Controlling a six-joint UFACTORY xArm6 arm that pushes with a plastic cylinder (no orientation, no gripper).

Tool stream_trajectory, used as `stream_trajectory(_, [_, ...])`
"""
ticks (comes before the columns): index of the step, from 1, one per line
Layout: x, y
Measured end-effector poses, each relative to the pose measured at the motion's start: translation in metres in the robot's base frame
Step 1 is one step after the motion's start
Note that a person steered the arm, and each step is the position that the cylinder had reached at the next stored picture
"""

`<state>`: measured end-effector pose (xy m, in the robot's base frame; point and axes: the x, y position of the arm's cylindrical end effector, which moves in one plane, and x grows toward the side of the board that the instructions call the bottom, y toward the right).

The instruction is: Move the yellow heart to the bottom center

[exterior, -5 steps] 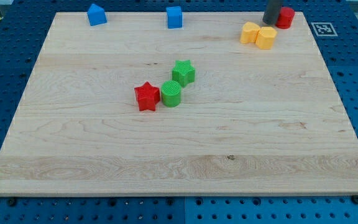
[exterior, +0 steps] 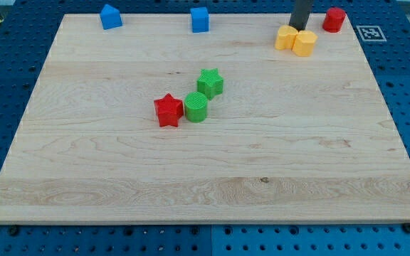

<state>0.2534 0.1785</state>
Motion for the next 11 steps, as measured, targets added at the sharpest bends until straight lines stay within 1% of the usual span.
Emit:
stream_trajectory(1, [0.015, -0.004])
stream_trajectory(3, [0.021, -0.035])
stream_trajectory(4, [0.021, -0.035])
stream_trajectory(5, [0.02, -0.038])
stream_trajectory(6, [0.0, -0.062])
stream_trajectory(7, [0.001, -0.075])
stream_trajectory(10, [0.064, -0.058])
stream_trajectory(11, [0.068, -0.026])
